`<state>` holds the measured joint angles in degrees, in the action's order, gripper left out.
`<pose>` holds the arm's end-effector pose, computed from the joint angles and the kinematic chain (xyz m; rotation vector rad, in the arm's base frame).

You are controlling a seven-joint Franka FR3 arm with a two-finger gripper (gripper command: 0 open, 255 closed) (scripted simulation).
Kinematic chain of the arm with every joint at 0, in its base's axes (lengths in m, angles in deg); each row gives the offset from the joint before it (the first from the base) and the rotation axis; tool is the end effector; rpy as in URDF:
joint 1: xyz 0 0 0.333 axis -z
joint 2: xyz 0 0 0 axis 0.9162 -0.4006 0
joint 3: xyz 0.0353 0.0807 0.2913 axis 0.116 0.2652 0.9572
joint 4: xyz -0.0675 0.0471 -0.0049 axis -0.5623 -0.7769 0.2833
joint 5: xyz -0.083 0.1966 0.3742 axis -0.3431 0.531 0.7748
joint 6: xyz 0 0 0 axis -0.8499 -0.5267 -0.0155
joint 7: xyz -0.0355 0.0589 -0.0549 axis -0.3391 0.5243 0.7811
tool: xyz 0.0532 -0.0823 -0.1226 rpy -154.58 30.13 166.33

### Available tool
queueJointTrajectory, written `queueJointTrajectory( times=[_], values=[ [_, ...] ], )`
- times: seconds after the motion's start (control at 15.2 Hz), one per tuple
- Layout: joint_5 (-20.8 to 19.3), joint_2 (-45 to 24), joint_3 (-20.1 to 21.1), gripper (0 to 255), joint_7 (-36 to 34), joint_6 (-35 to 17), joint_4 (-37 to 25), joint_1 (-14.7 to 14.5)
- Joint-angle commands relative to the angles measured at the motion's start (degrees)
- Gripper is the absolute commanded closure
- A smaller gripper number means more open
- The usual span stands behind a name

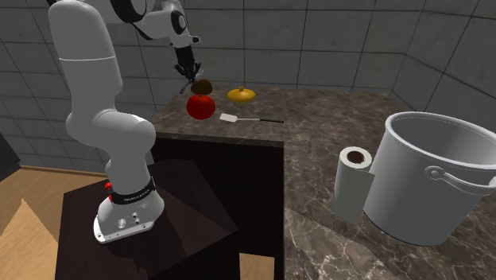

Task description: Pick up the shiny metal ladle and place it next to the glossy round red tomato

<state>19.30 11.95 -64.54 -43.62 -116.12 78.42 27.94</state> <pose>0.3906 0.4754 0.3655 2.7581 1.2926 0.1092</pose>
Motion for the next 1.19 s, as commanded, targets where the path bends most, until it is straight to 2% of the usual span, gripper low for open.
queueJointTrajectory(
  times=[0.0, 1.12],
  values=[
    [-0.22, -0.39, -0.02, 255, -0.29, -1.46, 1.07, -0.01],
    [-2.97, -5.75, -0.45, 255, -3.05, -12.46, 7.08, -0.21]
  ],
)
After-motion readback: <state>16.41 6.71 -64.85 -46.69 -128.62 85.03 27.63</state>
